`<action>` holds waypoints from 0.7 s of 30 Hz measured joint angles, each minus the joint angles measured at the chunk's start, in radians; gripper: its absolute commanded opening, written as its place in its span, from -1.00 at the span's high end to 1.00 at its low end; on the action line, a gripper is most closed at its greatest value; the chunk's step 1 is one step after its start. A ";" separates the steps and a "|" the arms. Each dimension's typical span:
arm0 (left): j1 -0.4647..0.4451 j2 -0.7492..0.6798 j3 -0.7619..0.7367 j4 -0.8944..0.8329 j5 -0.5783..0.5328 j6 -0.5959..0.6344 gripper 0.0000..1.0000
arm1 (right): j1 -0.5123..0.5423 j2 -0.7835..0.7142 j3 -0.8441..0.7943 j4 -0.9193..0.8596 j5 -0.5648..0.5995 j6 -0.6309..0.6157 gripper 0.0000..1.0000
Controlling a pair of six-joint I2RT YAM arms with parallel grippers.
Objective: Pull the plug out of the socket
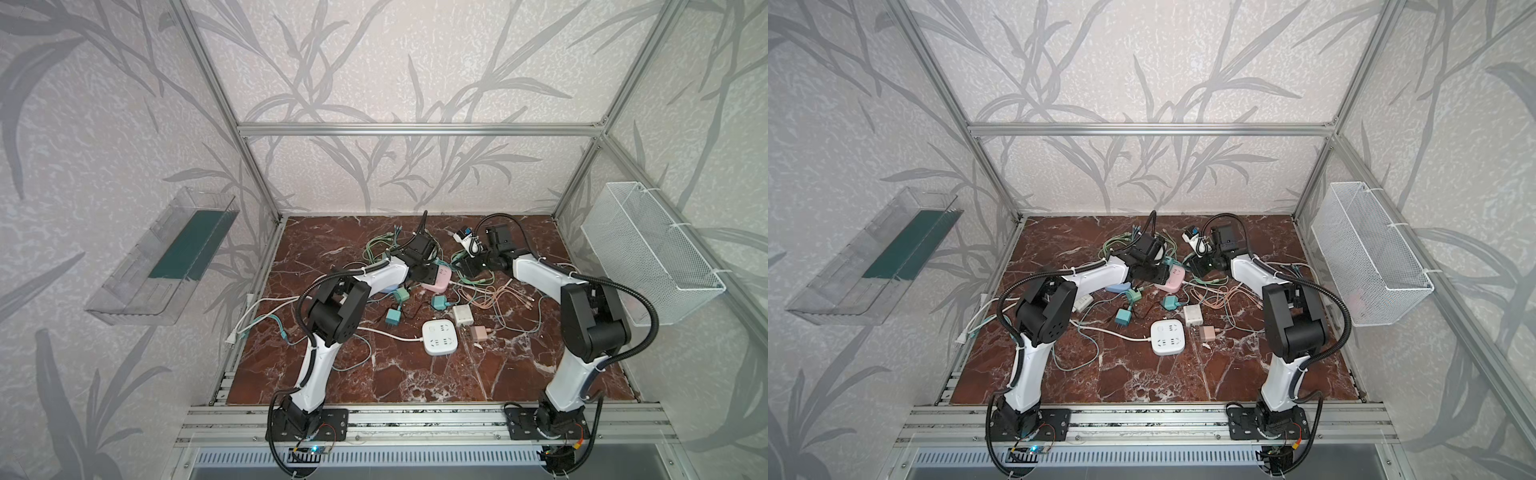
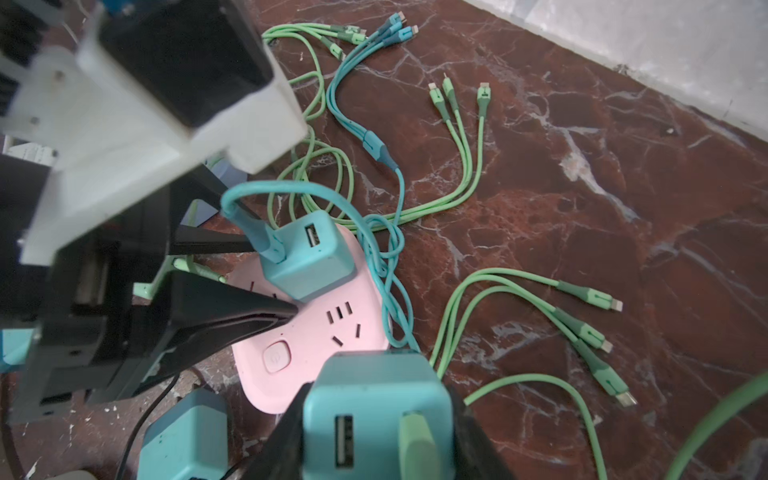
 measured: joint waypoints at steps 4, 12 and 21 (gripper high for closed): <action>0.000 -0.003 -0.007 0.008 0.001 0.000 -0.11 | -0.026 -0.005 -0.013 0.005 0.004 0.041 0.62; 0.000 -0.009 -0.017 0.013 0.003 0.000 -0.10 | -0.053 -0.031 -0.039 0.007 0.005 0.102 0.62; 0.000 -0.016 -0.028 0.019 0.005 0.000 -0.10 | -0.093 -0.031 -0.047 0.001 0.003 0.182 0.62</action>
